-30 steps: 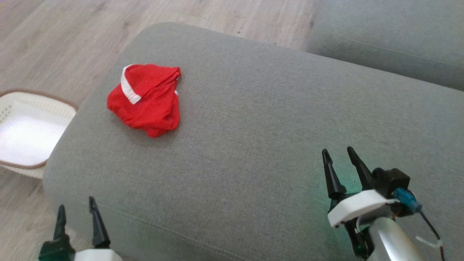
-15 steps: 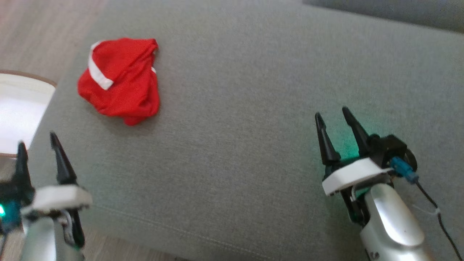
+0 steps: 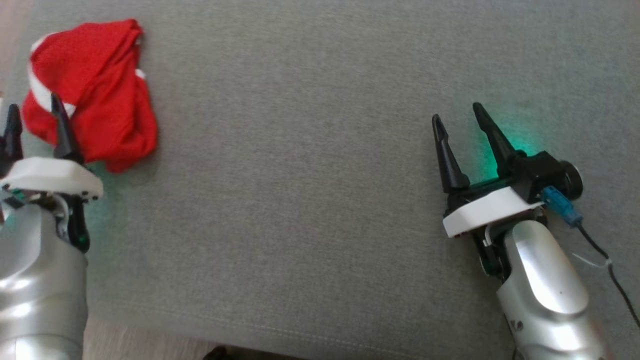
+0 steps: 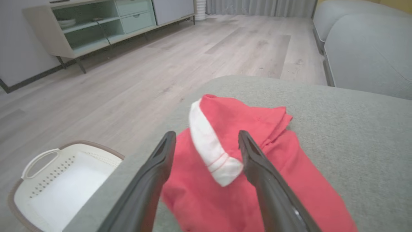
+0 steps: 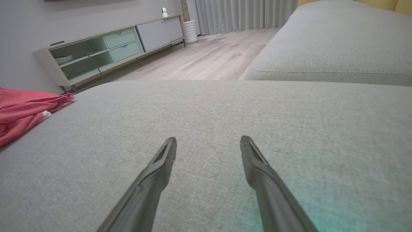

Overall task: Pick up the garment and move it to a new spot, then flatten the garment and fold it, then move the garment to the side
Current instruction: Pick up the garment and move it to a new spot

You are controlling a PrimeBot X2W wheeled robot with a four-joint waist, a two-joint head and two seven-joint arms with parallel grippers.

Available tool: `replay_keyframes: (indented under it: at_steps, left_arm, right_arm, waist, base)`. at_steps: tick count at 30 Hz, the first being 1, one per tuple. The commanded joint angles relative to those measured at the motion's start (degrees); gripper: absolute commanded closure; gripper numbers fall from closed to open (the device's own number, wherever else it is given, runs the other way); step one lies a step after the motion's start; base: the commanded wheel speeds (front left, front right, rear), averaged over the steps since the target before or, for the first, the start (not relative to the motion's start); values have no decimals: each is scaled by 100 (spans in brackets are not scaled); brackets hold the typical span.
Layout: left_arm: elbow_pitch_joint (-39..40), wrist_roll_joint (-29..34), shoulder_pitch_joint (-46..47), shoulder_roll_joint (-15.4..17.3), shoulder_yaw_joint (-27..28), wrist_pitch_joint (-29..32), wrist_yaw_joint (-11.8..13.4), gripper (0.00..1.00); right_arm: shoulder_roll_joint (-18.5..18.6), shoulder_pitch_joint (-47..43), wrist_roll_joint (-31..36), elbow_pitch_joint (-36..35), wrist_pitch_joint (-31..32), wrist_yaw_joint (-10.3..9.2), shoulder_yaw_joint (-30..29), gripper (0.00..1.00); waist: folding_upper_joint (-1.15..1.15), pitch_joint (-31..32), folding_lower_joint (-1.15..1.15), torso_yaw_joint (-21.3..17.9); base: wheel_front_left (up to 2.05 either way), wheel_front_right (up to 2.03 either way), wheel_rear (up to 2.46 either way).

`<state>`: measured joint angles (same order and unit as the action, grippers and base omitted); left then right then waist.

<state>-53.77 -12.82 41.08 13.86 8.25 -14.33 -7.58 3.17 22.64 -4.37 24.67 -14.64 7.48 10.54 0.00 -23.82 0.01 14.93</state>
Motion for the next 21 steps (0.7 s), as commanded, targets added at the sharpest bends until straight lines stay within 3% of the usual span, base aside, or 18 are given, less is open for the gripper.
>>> replay_keyframes:
  at_steps: [1, 7, 9, 15, 21]
  left_arm:
    - [29, -121, 163, 391, 23, 3, 13, 0]
    - [-652, -524, 466, 692, -395, 193, 10, 0]
    - [-780, -600, 543, 713, -474, 143, 10, 100]
    - [-479, -541, 770, 934, -833, -51, 10, 100]
    - [1257, -249, 935, 1036, -1201, -64, 9, 100]
  right_arm:
    - [-29, 15, 51, -140, -36, 1, 103, 0]
    - [-29, 87, 95, -176, -36, 1, 38, 0]
    - [-29, 113, 94, -193, -36, 1, 4, 0]
    - [-29, 94, -54, -162, -36, 1, -41, 0]
    - [-29, -42, -401, -97, -36, 1, -47, 0]
  waist:
    - [0, -133, -1, -133]
    - [0, -317, -1, -335]
    - [0, -335, -1, -359]
    - [0, -115, -1, -426]
    - [0, 405, -1, -569]
  base:
    - [0, 0, 0]
    - [0, 0, 0]
    - [0, 0, 0]
    - [0, 0, 0]
    - [0, 0, 0]
